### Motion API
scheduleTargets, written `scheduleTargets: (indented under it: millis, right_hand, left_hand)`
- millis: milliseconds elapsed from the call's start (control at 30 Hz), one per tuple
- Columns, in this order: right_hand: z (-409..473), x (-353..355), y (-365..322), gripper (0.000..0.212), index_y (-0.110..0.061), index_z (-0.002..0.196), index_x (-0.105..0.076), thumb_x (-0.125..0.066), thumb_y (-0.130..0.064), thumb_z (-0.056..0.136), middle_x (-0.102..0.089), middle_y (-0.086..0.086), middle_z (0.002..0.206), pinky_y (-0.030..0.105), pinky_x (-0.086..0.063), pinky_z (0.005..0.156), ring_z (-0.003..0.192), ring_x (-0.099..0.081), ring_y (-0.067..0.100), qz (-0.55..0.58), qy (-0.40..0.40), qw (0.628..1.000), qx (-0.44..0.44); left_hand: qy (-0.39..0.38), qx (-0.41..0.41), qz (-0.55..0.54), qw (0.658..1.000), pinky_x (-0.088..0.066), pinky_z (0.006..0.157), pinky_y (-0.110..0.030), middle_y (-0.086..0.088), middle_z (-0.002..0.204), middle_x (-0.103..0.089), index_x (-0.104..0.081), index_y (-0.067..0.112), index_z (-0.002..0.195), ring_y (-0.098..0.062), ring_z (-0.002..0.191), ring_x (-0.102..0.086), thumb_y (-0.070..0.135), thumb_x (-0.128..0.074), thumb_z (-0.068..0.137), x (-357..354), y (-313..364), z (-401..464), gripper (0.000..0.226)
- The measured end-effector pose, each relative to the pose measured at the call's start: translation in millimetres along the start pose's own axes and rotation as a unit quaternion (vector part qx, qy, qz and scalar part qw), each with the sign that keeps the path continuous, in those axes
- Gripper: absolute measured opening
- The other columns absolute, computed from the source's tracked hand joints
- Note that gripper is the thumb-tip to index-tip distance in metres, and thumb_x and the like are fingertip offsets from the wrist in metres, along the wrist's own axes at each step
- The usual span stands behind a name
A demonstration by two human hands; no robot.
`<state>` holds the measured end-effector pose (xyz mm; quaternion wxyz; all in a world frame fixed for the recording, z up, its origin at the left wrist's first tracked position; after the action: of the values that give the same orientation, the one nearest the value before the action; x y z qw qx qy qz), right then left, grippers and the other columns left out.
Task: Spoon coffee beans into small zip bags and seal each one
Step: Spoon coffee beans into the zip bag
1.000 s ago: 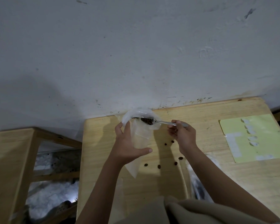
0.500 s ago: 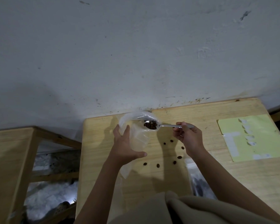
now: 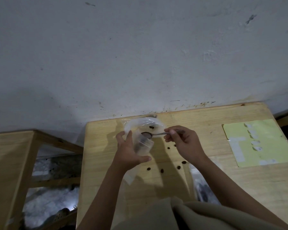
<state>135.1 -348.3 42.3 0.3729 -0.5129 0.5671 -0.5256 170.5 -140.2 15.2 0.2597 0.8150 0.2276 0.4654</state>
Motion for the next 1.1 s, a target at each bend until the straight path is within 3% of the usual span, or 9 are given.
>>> scheduleTargets:
  millis: [100,200,300,433,533,633,733,1100]
  right_hand:
    - [0.9,0.3,-7.9,0.016,-0.014,0.091,-0.067,-0.052,-0.012,0.095,-0.070,0.005,0.071,0.028,-0.055,0.066,0.070,-0.068,0.015,-0.021,0.093,0.995,0.041]
    - [7.2,-2.1,-8.5,0.017,-0.023,0.087,-0.062,-0.050,-0.013,0.096,-0.068,0.002,0.068,0.025,-0.054,0.065,0.065,-0.067,0.013,-0.030,0.157,0.987,0.024]
    - [18.7,-11.9,-1.0,0.015,-0.019,0.087,-0.062,-0.050,-0.014,0.094,-0.069,0.003,0.066,0.033,-0.055,0.065,0.062,-0.068,0.015,-0.015,0.161,0.986,-0.049]
    - [37.9,-25.6,1.5,0.023,-0.008,0.078,-0.062,-0.054,-0.021,0.095,-0.071,0.010,0.070,0.039,-0.059,0.070,0.067,-0.071,0.022,0.062,0.138,0.978,-0.141]
    - [48.0,-30.1,0.1,0.033,-0.009,0.071,-0.061,-0.052,-0.029,0.096,-0.071,0.014,0.072,0.038,-0.059,0.069,0.071,-0.071,0.028,0.058,0.108,0.976,-0.179]
    - [53.0,-28.3,2.1,0.034,-0.009,0.068,-0.060,-0.053,-0.027,0.096,-0.069,0.015,0.068,0.043,-0.060,0.069,0.067,-0.070,0.029,0.019,0.098,0.979,-0.180]
    - [51.7,-25.0,6.9,0.033,-0.010,0.067,-0.059,-0.054,-0.026,0.095,-0.068,0.012,0.065,0.043,-0.060,0.068,0.064,-0.069,0.029,-0.003,0.105,0.982,-0.159]
    - [45.6,-17.2,25.5,0.015,-0.008,0.092,-0.059,-0.057,-0.023,0.093,-0.069,0.005,0.071,0.043,-0.059,0.069,0.070,-0.070,0.023,-0.012,0.144,0.985,-0.094]
  left_hand:
    - [-0.006,0.003,-0.026,1.000,-0.034,0.096,-0.021,0.005,0.142,0.000,-0.011,0.013,0.149,-0.023,0.133,-0.028,0.045,-0.088,0.055,4.4,3.5,2.6,0.126]
    - [-0.032,0.023,-0.058,0.998,-0.036,0.098,-0.025,0.005,0.142,-0.002,-0.007,0.015,0.151,-0.022,0.134,-0.027,0.047,-0.088,0.055,8.5,8.7,5.0,0.129]
    - [-0.049,0.032,-0.084,0.995,-0.041,0.103,-0.035,0.007,0.139,-0.010,-0.010,0.022,0.151,-0.022,0.129,-0.034,0.050,-0.088,0.053,12.0,15.8,6.0,0.129]
    - [-0.060,0.028,-0.111,0.992,-0.042,0.092,-0.027,0.007,0.136,-0.016,-0.010,0.021,0.151,-0.014,0.116,-0.040,0.045,-0.088,0.056,14.1,23.7,4.0,0.125]
    - [-0.062,0.023,-0.104,0.992,-0.048,0.094,-0.031,0.008,0.131,-0.020,-0.019,0.026,0.149,-0.017,0.116,-0.045,0.052,-0.088,0.051,14.1,24.1,4.0,0.123]
    - [-0.062,0.028,-0.105,0.992,-0.050,0.095,-0.037,0.010,0.131,-0.020,-0.022,0.029,0.148,-0.021,0.119,-0.047,0.062,-0.085,0.041,13.4,24.1,2.8,0.128]
    - [-0.061,0.028,-0.112,0.991,-0.048,0.097,-0.037,0.009,0.135,-0.018,-0.012,0.024,0.151,-0.019,0.119,-0.044,0.055,-0.087,0.049,12.5,24.6,-0.9,0.131]
    - [-0.039,-0.018,-0.093,0.995,-0.039,0.088,-0.021,0.011,0.134,-0.016,-0.011,0.016,0.151,-0.010,0.114,-0.037,0.042,-0.088,0.057,23.0,44.0,-13.2,0.124]
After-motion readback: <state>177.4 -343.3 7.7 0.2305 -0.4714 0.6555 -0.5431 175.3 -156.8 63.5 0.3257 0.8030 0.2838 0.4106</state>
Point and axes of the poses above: each hand's wrist, its own z-axis towards the middle knuckle, its own x-axis out of the back of the hand, y = z × x, the point moved 2 cm from there along z, towards the middle knuckle
